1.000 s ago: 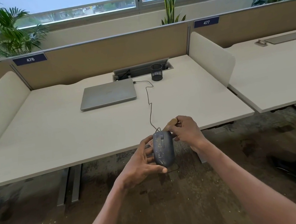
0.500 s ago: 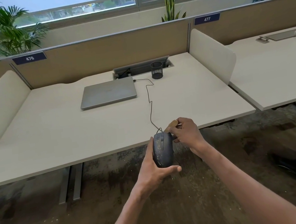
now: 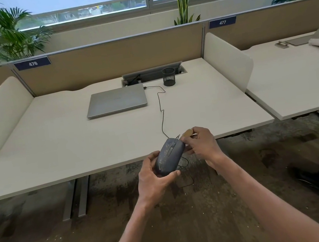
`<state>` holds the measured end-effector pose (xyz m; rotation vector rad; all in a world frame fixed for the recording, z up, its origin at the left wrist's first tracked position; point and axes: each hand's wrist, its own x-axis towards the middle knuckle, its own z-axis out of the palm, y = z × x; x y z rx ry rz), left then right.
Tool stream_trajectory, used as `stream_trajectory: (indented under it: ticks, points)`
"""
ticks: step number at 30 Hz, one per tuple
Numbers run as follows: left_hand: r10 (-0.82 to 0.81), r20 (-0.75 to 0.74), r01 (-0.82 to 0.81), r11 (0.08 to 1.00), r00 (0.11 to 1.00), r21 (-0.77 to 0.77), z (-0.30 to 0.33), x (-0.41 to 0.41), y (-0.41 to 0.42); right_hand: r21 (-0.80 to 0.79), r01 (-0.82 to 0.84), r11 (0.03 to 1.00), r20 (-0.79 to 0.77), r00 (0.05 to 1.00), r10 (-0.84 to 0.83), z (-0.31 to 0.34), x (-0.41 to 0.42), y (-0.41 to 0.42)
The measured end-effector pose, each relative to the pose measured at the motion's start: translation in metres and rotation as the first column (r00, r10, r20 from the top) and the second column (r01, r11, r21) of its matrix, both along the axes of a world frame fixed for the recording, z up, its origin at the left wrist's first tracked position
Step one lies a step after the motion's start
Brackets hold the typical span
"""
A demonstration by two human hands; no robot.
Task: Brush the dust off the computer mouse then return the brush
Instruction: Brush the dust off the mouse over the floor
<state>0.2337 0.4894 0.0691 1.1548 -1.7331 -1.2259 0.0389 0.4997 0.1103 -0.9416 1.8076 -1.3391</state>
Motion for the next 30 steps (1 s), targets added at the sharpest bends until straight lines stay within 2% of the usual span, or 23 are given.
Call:
stream_trajectory:
  ticks: [8,16,21,23,25,28,30]
  points:
    - [0.074,-0.134,-0.069,0.997,0.988,0.037,-0.001,0.007,0.000,0.024,-0.012,1.000,0.021,1.000,0.011,0.000,0.003,0.005]
    - [0.099,-0.273,-0.065,0.989,0.957,0.132,-0.001,0.015,0.002,0.017,-0.015,1.000,0.024,1.000,0.015,0.007,0.007,0.014]
    - [0.103,-0.328,-0.050,0.985,0.939,0.164,-0.002,0.018,0.002,0.024,-0.025,0.999,-0.025,0.999,0.026,0.012,0.007,0.023]
    - [0.098,-0.346,-0.038,0.984,0.933,0.175,-0.004,0.018,0.002,0.038,-0.012,0.999,-0.098,0.995,0.015,0.014,0.005,0.026]
    - [0.099,-0.352,-0.034,0.982,0.931,0.185,-0.005,0.019,0.002,0.051,0.023,0.998,-0.247,0.969,-0.010,0.018,0.002,0.029]
    - [0.097,-0.346,-0.035,0.983,0.933,0.180,-0.006,0.019,0.003,0.036,0.048,0.998,-0.462,0.887,-0.025,0.026,-0.002,0.034]
    - [0.100,-0.354,-0.038,0.983,0.930,0.178,-0.007,0.019,0.003,0.012,0.058,0.998,-0.549,0.835,-0.042,0.032,-0.005,0.038]
